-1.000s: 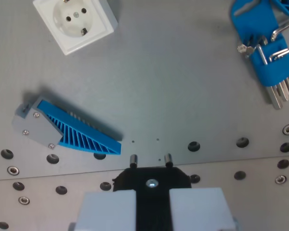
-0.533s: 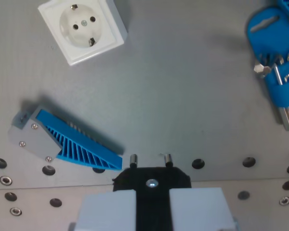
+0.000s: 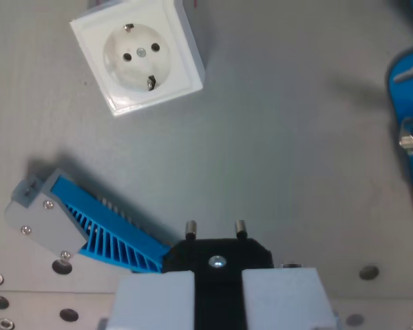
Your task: Move above the white socket
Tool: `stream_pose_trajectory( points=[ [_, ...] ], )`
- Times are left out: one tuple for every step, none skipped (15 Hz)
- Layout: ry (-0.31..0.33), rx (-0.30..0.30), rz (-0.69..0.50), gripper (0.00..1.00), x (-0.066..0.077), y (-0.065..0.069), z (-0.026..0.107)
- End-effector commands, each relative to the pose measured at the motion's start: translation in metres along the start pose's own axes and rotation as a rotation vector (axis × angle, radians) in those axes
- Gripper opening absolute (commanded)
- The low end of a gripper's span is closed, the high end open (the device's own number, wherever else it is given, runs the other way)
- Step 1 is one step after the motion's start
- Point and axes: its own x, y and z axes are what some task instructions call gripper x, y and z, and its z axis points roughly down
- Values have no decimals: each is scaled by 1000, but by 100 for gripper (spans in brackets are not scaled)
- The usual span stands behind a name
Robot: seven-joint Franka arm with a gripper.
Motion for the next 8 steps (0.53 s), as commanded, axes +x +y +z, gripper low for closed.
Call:
stream_pose_trajectory(
  points=[
    [78,51,-136,0,1,-5,14],
    [78,52,-147,0,3,-7,19],
    [80,53,-159,0,5,-9,24],
    [79,55,-166,0,6,-11,28],
    [80,55,-177,0,8,-13,33],
    [76,56,-186,0,10,-14,38],
    [76,56,-193,0,12,-16,43],
    [74,56,-202,0,14,-18,47]
  ],
)
